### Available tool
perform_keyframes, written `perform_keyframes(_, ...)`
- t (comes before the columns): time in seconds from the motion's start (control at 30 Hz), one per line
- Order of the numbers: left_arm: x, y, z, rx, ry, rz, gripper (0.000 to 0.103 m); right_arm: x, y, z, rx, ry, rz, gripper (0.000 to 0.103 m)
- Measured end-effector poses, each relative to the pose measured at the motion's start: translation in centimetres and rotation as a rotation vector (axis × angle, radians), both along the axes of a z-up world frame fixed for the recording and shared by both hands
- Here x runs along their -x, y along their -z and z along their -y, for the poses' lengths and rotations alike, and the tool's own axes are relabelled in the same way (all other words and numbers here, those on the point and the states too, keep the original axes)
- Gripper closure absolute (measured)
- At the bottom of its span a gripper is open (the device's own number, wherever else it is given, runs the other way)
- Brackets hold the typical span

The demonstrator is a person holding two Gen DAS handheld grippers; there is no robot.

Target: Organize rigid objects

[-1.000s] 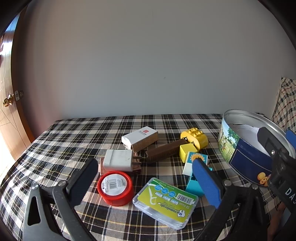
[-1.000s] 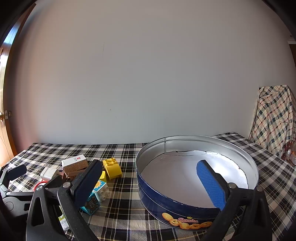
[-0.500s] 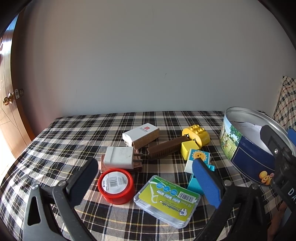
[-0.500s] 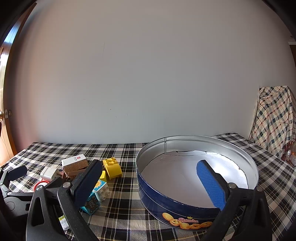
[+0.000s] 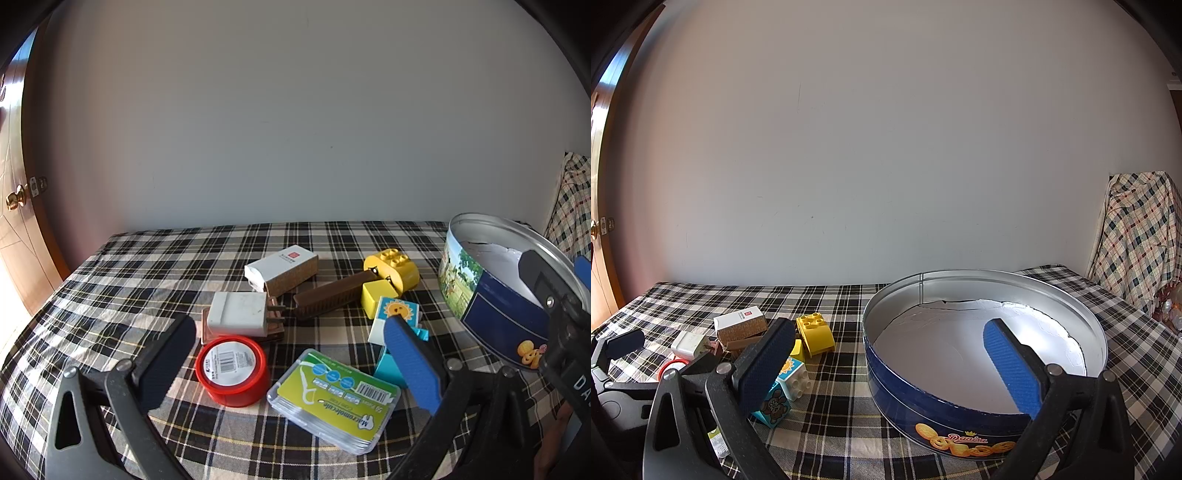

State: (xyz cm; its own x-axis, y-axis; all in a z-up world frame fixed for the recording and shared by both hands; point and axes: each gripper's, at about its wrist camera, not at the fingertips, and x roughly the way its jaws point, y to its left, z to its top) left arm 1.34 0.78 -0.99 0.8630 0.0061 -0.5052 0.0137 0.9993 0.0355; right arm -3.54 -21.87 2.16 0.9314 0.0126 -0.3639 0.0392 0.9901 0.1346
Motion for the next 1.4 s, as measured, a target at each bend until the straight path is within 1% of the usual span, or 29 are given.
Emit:
perform_keyframes(0.37, -0.1, 0.2, -0.4, 0.019, 0.006, -0.027, 0.000, 0.1, 0.0, -0.1, 0.003, -0.005, -0.001, 0.000)
perform_keyframes(0.47, -0.1, 0.4, -0.7, 0.025, 0.019, -0.056, 0.000, 0.0, 0.0, 0.0, 0.003, -0.009, -0.004, 0.000)
perform_keyframes(0.6, 0.2, 0.8, -1.4, 0.013, 0.039, -0.104, 0.000, 0.1, 0.0, 0.1, 0.000, -0.025, -0.009, 0.000)
perform_keyframes(0.77, 1.5, 1.3, -3.3, 0.024, 0.063, -0.133, 0.000, -0.4, 0.1, -0.3, -0.001, -0.092, -0.050, 0.001)
perform_keyframes(0.83, 1.8, 1.8, -3.6, 0.023, 0.087, -0.167, 0.000, -0.6, 0.2, -0.5, -0.003, -0.114, -0.068, 0.001)
perform_keyframes(1.0, 1.5, 2.6, -2.7, 0.075, 0.168, -0.239, 0.000, -0.6, 0.4, -0.6, -0.021, -0.123, -0.086, 0.001)
perform_keyframes(1.1, 0.8, 3.5, -0.9, 0.116, 0.222, -0.320, 0.000, -0.7, 0.5, -0.4, -0.027, -0.118, -0.100, 0.001)
perform_keyframes(1.13, 0.5, 3.9, -0.3, 0.126, 0.226, -0.350, 0.000, -0.8, 0.6, -0.4, -0.028, -0.117, -0.106, 0.001)
perform_keyframes(1.2, -0.1, 4.5, 0.5, 0.133, 0.216, -0.384, 0.000, -1.0, 0.6, -0.3, -0.030, -0.116, -0.120, 0.001)
perform_keyframes(1.23, -0.6, 4.7, 1.0, 0.118, 0.202, -0.396, 0.000, -1.1, 0.7, -0.2, -0.033, -0.114, -0.123, 0.001)
perform_keyframes(1.27, -1.1, 4.6, 1.4, 0.096, 0.186, -0.392, 0.000, -1.1, 0.7, 0.0, -0.035, -0.113, -0.125, 0.001)
perform_keyframes(1.3, -1.6, 4.6, 1.6, 0.093, 0.172, -0.388, 0.000, -1.0, 0.7, 0.0, -0.035, -0.111, -0.124, 0.001)
perform_keyframes(1.4, -3.1, 5.0, 1.3, 0.109, 0.124, -0.400, 0.000, -1.1, 0.6, 0.2, -0.034, -0.106, -0.121, 0.001)
